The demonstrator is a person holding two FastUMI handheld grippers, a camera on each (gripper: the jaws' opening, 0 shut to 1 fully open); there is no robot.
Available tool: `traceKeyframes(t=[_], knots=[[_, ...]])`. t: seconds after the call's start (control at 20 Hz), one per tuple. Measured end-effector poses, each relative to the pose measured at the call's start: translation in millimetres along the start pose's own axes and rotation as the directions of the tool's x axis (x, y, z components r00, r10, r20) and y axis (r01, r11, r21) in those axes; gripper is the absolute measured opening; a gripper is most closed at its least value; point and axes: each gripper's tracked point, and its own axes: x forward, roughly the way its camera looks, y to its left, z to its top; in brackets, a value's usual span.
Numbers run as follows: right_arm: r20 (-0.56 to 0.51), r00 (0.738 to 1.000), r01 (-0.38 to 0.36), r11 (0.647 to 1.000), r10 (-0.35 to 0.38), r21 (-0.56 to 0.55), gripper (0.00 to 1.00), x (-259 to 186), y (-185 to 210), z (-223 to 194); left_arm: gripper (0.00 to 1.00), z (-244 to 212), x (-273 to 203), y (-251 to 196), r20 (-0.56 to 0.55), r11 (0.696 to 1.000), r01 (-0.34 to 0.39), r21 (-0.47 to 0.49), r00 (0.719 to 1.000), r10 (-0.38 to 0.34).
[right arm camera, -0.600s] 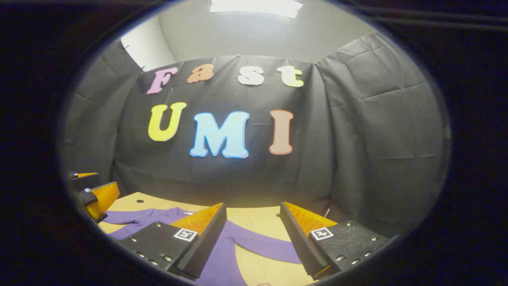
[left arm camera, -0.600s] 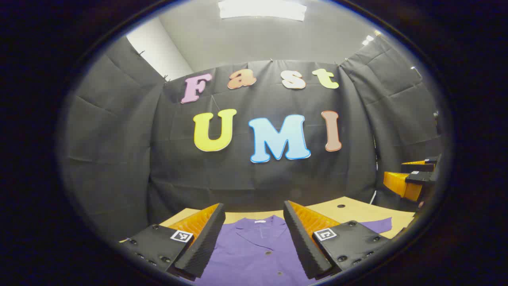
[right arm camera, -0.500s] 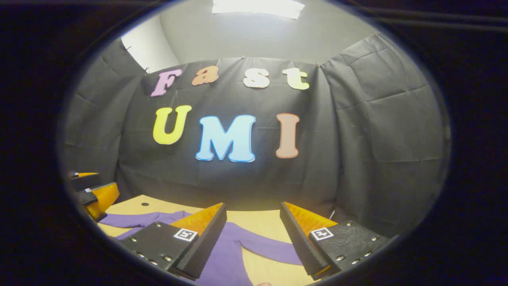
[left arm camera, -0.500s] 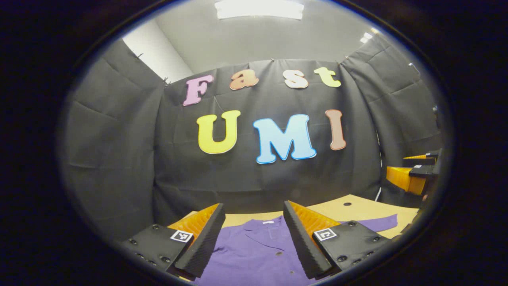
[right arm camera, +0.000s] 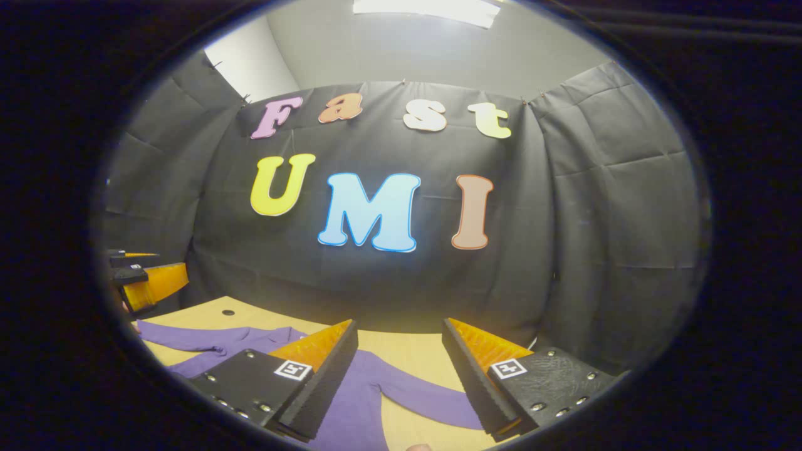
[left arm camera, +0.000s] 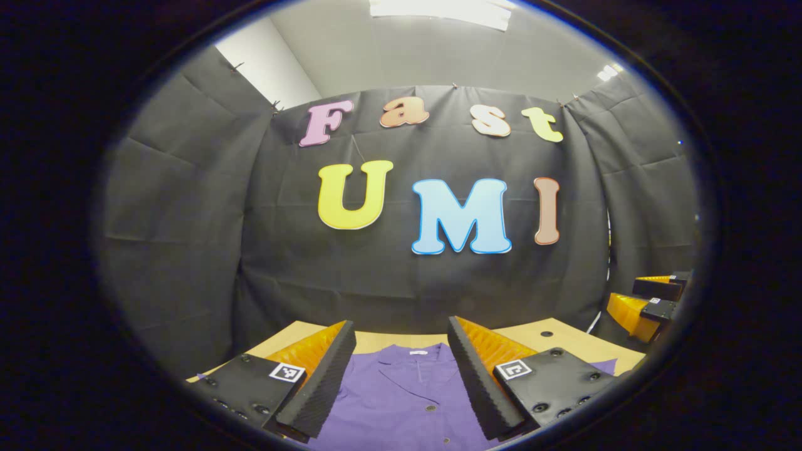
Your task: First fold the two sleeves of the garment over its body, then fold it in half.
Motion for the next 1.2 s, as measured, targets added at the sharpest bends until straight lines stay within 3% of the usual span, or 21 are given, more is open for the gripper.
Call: traceKeyframes(t=[0.35, 0.65, 0.95, 1.2], knots=[[-0.084, 0.988, 0.127, 0.992, -0.126, 0.002, 0.88, 22.0, -14.9, -24.1, 0.94, 5.7, 43.1, 4.3, -0.002, 0.997, 0.074, 0.018, 0.997, -0.074], [-0.2, 0.947, 0.25, 0.968, -0.25, -0.027, 0.88, 40.5, -57.8, -66.3, 0.94, -2.1, 67.5, 8.7, -0.009, 0.996, 0.084, 0.027, 0.996, -0.084], [-0.397, 0.833, 0.403, 0.914, -0.385, -0.04, 0.89, 43.8, -125.9, -136.5, 0.94, -12.6, 76.2, 16.2, -0.038, 0.998, 0.054, 0.028, 0.998, -0.053], [-0.526, 0.728, 0.512, 0.859, -0.441, -0.01, 0.89, 26.3, -173.1, -197.1, 0.94, -26.9, 72.6, 23.1, -0.075, 1.0, 0.022, 0.002, 0.997, -0.021]])
